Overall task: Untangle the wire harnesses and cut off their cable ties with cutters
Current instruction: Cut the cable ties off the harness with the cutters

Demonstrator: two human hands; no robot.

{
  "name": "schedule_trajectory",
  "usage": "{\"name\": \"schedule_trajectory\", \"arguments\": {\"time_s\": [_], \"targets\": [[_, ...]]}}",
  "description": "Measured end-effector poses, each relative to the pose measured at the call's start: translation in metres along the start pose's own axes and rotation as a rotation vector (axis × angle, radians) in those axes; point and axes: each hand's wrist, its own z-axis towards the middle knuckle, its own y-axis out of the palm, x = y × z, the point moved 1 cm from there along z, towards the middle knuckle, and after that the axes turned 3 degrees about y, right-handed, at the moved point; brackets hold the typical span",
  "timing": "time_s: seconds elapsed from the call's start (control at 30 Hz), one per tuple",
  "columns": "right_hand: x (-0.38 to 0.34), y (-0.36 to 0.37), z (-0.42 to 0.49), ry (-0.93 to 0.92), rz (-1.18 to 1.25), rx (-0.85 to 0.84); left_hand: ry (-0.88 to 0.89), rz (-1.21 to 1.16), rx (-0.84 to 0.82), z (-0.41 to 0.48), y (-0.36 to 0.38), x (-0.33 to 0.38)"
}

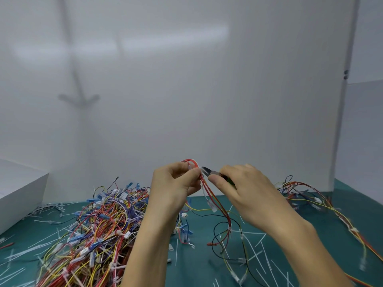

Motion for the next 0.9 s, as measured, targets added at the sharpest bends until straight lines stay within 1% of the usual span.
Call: {"name": "schedule_trajectory", "arguments": {"time_s": [0.27, 0.57, 0.9], "targets": [[-0.0012, -0.0023, -0.0006, 0.005, -0.011, 0.07, 0.027, 0.019, -0.023, -0.0033, 0.0031, 0.0059], [-0.0028, -0.0057, -0.0012, 0.052, 0.046, 0.052, 0.043, 0.026, -0.025, -0.0027, 0.0021, 0.0061], [-0.0055, -0.0081, -0.0021, 0.06, 0.052, 0.017, 0.052, 0.051, -0.034, -0.0029, 0.0019, 0.0063]]}}
